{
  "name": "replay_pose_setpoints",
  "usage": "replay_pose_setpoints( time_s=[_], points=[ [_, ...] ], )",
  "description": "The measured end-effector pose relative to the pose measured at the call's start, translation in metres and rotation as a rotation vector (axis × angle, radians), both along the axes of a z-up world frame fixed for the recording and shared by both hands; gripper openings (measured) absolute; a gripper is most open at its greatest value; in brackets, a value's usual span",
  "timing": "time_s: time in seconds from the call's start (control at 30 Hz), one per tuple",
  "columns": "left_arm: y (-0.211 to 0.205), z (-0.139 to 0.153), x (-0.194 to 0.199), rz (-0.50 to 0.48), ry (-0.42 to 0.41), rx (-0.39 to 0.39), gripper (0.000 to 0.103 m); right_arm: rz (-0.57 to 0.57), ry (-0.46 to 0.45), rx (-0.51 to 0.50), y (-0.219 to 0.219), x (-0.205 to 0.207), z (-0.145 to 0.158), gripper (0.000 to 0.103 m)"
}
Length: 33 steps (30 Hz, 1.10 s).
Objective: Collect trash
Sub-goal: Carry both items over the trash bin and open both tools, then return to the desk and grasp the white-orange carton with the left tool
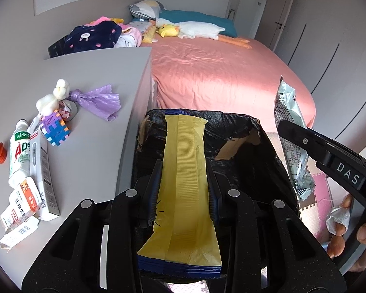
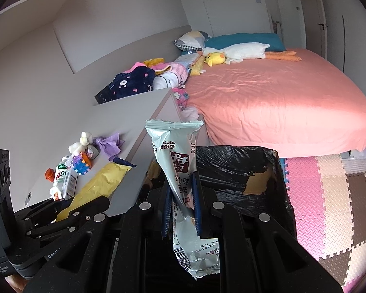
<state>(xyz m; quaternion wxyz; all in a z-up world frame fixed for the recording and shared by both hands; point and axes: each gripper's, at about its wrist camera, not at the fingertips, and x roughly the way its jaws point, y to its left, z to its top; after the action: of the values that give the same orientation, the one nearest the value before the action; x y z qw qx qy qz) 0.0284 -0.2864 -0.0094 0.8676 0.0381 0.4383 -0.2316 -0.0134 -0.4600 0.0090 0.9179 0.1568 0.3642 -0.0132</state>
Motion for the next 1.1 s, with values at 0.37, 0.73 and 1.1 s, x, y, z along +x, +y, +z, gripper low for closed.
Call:
replay_pose_setpoints(
  time_s=[0.37,0.73,1.1],
  points=[
    [-0.01,-0.012,-0.003,-0.036,-0.004,0.055,0.097,-0.142,0.037,-0.005,-0.023,-0.002,-0.013,0.085],
    [0.023,-0.007,-0.004,0.026,-0.033,0.067,0.097,-0.083,0.041,-0.001,-0.004,0.004,-0.016,0.085],
    [0.066,-0.003,-0.008,0.078,-0.058,0.098,0.097,0.009,0.036,-0.034,0.04,0.014,-0.013,0.085]
  ],
)
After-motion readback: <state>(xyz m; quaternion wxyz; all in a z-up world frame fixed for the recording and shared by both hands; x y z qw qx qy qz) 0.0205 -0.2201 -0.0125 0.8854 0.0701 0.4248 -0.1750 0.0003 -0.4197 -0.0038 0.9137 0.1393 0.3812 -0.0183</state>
